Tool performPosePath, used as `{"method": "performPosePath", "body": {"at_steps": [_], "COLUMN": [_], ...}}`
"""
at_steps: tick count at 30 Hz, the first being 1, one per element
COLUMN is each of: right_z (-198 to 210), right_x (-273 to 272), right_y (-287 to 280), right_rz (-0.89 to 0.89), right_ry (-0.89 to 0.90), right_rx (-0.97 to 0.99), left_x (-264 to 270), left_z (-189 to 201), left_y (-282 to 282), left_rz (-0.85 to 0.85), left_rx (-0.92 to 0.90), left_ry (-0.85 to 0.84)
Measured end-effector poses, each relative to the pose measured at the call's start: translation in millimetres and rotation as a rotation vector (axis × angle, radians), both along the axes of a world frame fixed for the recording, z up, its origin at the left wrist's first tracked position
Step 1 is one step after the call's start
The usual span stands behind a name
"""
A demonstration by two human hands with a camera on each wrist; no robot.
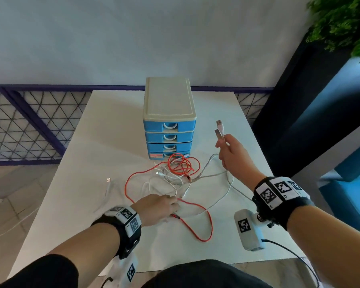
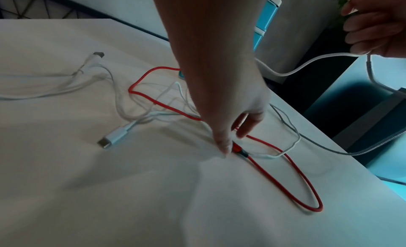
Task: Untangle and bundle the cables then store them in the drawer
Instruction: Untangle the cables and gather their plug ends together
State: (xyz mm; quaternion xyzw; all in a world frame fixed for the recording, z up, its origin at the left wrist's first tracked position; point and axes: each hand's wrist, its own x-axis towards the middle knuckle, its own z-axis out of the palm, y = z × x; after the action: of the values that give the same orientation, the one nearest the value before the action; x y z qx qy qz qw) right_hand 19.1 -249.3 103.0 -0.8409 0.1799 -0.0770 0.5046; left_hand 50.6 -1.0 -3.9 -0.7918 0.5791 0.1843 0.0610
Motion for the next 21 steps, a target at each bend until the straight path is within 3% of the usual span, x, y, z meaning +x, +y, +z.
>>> {"method": "performPosePath", "body": {"at_steps": [5, 10, 15, 21], "right_z": [7, 6, 6, 25], "right_x": [11, 19, 27, 25], "right_y": [1, 4, 15, 45], "right_rz": [0.142, 0.233, 0.337, 0.456], "right_ry": [0.042, 0.058, 0.114, 0.142], "right_rx": [-0.116, -0.181, -0.032, 0.353], "left_x": [-3, -4, 12, 37], "left_z": [3, 25, 79, 153], "left_y": [-19, -30, -36, -35], "left_rz": [0.075, 0.266, 0.397, 0.609], "left_rx": [0.012, -0.029, -0.363, -0.821], "left_ry": [0.042, 0.264, 0.446, 0.389]}}
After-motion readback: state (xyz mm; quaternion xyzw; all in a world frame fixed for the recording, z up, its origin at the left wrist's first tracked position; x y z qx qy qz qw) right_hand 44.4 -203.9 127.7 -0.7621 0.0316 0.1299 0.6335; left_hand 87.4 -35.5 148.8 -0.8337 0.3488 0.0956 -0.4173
